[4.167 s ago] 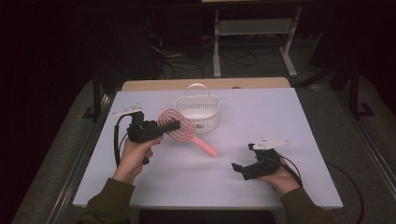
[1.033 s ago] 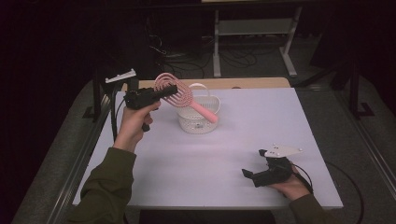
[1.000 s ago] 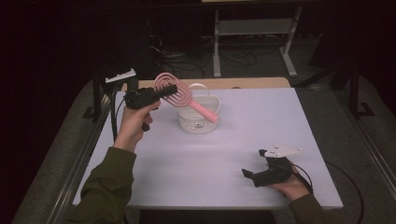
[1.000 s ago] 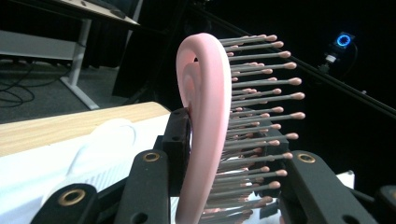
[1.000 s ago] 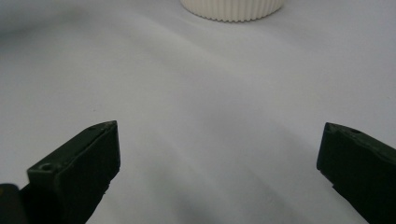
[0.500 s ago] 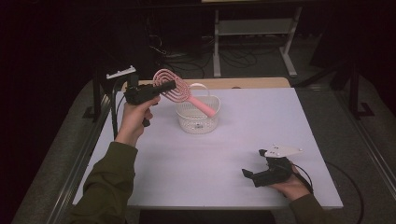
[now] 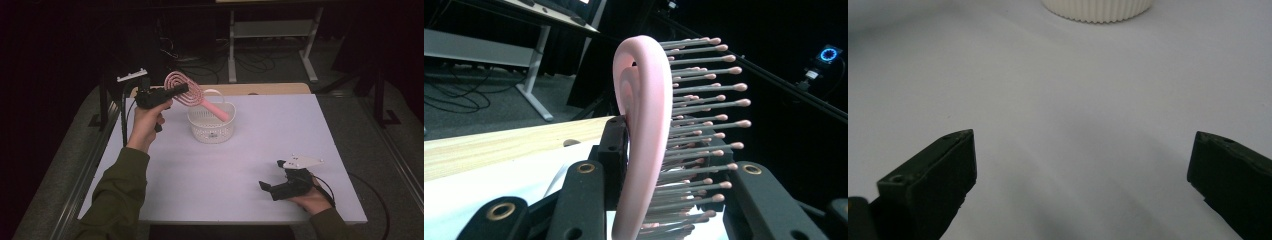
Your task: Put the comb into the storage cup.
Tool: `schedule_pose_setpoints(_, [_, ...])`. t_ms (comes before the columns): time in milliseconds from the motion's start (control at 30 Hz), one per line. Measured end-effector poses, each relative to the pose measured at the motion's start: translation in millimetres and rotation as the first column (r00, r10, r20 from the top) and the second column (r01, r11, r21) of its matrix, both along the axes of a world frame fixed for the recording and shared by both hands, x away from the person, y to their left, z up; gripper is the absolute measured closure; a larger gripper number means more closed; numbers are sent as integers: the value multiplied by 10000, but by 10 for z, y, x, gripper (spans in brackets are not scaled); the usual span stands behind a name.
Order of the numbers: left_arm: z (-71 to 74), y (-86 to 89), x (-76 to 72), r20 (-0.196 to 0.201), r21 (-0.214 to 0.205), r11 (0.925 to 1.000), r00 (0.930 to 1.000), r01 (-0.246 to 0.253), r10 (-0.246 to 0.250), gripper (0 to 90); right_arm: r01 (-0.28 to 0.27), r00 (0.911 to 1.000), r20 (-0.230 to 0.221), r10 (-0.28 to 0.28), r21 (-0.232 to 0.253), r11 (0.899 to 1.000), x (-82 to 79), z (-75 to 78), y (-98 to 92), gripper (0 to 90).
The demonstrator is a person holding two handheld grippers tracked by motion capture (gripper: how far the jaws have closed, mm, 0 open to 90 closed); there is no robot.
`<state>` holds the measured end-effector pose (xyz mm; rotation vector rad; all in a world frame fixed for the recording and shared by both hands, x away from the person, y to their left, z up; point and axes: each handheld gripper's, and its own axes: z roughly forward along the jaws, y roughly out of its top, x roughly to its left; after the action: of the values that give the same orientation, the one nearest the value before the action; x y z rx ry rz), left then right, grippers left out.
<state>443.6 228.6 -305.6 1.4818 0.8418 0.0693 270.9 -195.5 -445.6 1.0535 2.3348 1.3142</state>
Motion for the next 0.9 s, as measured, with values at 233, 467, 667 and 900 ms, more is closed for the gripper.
schedule_pose_setpoints(233, [-50,-36,42,-79,258,9995,9998,-165,167,644,12,10000,2,-12,6,10000,-1,1,-2,0])
schedule_pose_setpoints(467, [-88,-61,75,-163,298,9991,9994,-294,298,644,1,10000,11,-1,6,10000,-1,2,-1,0])
schedule_pose_setpoints(667, [-134,-128,96,-218,490,9981,9990,-385,396,644,2,10000,17,-2,8,10000,-2,4,-2,0])
schedule_pose_setpoints(900, [-193,-198,98,-244,549,9976,9988,-419,433,644,-4,10000,29,4,10,10000,-3,7,-4,0])
